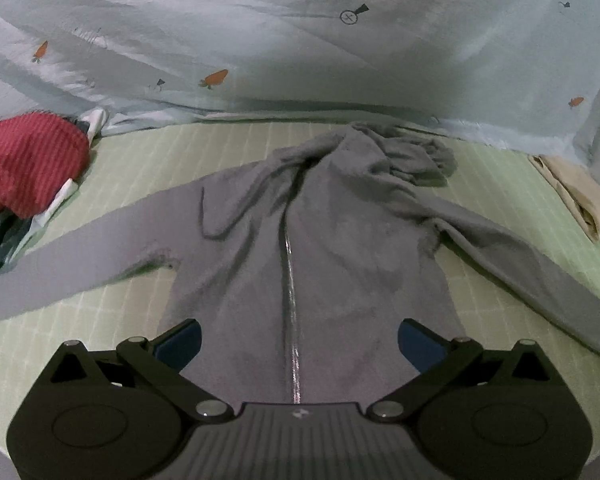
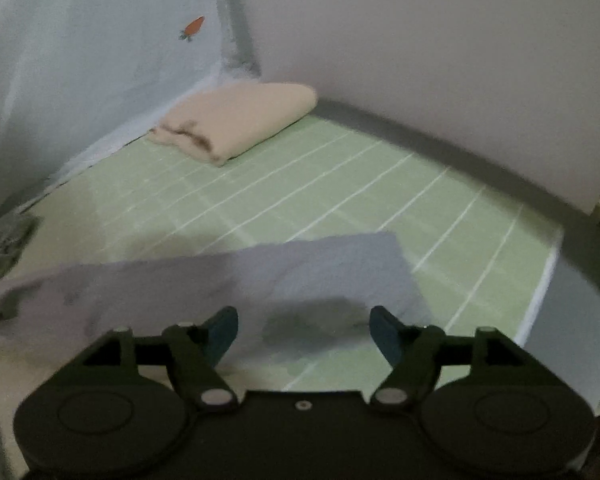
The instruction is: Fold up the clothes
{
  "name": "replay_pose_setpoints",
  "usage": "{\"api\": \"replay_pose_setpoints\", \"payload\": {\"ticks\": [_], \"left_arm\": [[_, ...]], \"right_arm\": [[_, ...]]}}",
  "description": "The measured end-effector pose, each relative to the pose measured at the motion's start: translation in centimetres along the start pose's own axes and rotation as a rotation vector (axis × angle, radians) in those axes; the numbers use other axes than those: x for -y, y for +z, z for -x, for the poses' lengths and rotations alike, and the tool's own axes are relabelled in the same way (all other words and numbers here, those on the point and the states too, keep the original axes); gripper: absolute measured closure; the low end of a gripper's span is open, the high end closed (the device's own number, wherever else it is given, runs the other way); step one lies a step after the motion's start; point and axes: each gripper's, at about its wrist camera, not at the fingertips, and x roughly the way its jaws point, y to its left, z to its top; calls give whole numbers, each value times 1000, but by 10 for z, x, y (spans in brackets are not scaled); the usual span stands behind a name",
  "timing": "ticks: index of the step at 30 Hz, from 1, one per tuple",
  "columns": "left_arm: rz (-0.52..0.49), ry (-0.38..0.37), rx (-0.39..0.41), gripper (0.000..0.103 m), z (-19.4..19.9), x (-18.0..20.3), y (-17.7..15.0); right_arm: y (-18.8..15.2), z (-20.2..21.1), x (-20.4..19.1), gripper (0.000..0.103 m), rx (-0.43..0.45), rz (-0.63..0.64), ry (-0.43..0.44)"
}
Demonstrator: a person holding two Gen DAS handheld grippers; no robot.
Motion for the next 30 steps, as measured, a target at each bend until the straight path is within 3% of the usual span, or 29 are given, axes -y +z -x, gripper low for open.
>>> {"api": "replay_pose_setpoints", "payload": {"ticks": [2,5,10,13,20,25,27,29,30], "left_arm": [[8,4,-8,0,4,5,-9],[19,12,-24,0,9,11,-19],[0,14,-30,0,18,22,-28],[-22,15,-35,0,19,28,-30],[-28,30,-40,0,18,18,-33],[19,66,-42,0,7,-21,-27],[63,72,-47,0,-5,-40,-18],[106,76,-54,0,-20,-59,-5],[127,78,-57,0,-27,-68,1]], "right_arm": [[3,-8,9,21,-13,-4,-12],[4,-23,20,21,-41,-7,-7],[2,-24,20,29,-38,67,63],[-5,-26,12,41,-16,190,-9],[5,-34,16,42,-20,177,-148],[20,-37,-6,42,-44,183,-270],[26,-34,-23,34,-29,174,-292],[34,-28,-48,19,-5,172,-231],[38,-26,-63,16,4,176,-189]]}}
